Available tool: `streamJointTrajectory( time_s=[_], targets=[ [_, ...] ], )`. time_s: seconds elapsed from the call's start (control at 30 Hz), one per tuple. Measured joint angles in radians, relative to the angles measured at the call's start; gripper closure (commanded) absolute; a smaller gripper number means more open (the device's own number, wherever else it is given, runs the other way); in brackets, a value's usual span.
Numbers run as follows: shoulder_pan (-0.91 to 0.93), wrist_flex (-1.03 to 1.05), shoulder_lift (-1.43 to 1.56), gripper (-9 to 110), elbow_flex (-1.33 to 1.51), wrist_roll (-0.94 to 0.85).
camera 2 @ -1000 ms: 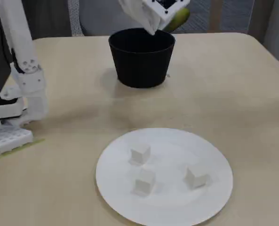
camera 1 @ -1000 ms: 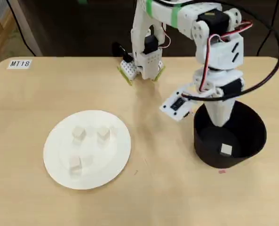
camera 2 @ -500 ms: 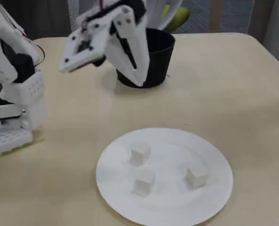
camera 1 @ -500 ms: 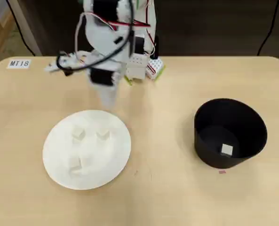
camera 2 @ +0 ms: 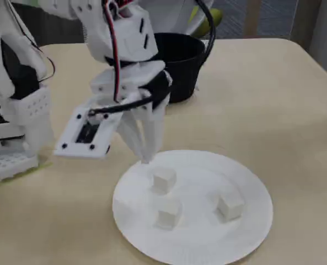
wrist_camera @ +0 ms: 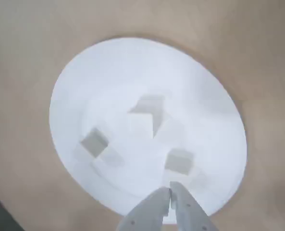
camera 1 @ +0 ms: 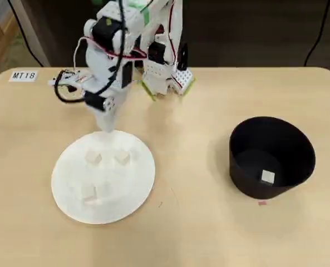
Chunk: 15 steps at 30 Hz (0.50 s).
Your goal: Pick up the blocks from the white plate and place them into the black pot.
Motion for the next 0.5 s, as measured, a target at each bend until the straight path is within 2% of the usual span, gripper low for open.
streamJointTrajectory(
  time_s=[0.13, 0.23, 0.5],
  targets=[
    [0.035, 0.025, -0.137, 103, -0.1, -0.041],
    [0.043, 0.071, -0.259, 83, -0.204, -0.078],
    [0.043, 0.133, -0.399, 73, -0.336, -0.132]
  ],
)
